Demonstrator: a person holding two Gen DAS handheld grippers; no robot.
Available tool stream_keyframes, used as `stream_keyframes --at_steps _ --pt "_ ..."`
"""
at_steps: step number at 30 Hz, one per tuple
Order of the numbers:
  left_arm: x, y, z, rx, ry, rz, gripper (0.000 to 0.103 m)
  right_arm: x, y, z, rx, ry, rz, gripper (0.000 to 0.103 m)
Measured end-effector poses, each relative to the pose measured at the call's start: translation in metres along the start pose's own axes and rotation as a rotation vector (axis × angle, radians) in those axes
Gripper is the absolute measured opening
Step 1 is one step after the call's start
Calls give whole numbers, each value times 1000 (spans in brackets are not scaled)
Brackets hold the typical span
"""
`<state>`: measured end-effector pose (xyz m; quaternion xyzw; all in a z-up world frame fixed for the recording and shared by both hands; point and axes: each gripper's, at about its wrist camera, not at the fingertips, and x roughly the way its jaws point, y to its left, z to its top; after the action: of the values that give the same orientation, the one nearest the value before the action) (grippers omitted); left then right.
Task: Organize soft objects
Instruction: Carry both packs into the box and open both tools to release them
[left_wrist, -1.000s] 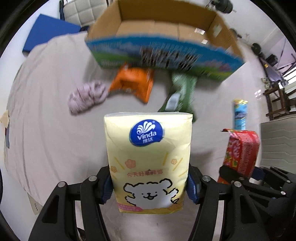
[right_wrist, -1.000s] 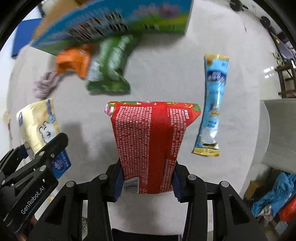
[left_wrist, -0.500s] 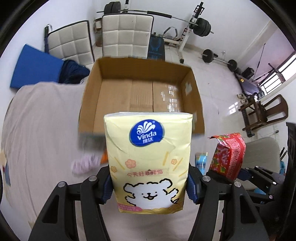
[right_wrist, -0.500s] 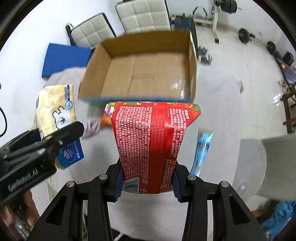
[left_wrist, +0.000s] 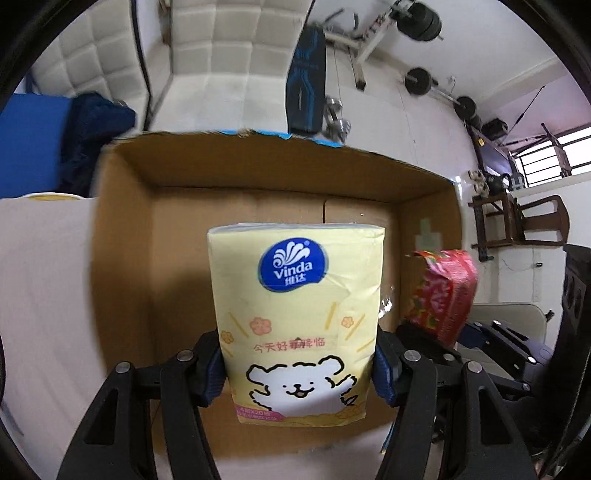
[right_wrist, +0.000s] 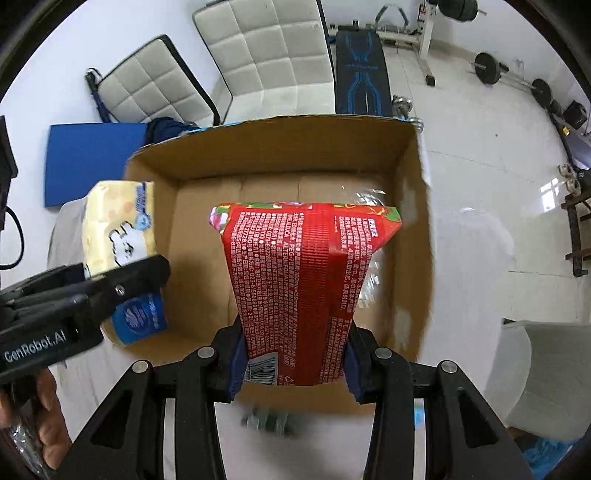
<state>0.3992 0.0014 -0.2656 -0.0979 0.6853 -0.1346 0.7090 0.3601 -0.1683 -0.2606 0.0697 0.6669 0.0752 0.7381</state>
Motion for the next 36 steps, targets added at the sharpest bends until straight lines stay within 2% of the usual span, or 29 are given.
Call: stream_keyframes --at_steps 2,5,9,12,15,17,21,24,28,29,31,33,36 --pt "21 7 16 -9 50 -33 60 24 -6 20 4 32 -4 45" --pt "43 12 31 4 93 -42 60 50 -12 40 -3 49 -36 45" --pt "57 10 40 26 118 -50 61 77 -13 61 -35 78 -53 46" --pt "60 5 48 42 119 -33 61 91 -8 71 -71 86 -89 46" --pt "64 3 52 42 135 10 61 102 -8 79 -59 110 -78 48" --pt "63 1 51 51 139 36 61 105 -9 82 -40 109 -76 56" --pt "58 -2 46 74 108 78 70 103 -12 83 -32 109 -85 63" --pt "64 -4 44 85 99 99 79 100 -10 80 -38 110 -104 64" --pt "54 -3 38 89 65 135 86 95 -10 73 -44 115 -129 64" --pt "50 -2 33 83 53 137 92 91 -9 69 -48 115 -130 66" --pt "48 -2 28 78 38 151 95 87 -6 63 -49 108 -134 84" --pt "44 1 21 70 18 170 95 83 -3 56 -50 97 -129 95" --pt "35 3 7 63 -19 203 95 78 3 44 -43 83 -127 103"
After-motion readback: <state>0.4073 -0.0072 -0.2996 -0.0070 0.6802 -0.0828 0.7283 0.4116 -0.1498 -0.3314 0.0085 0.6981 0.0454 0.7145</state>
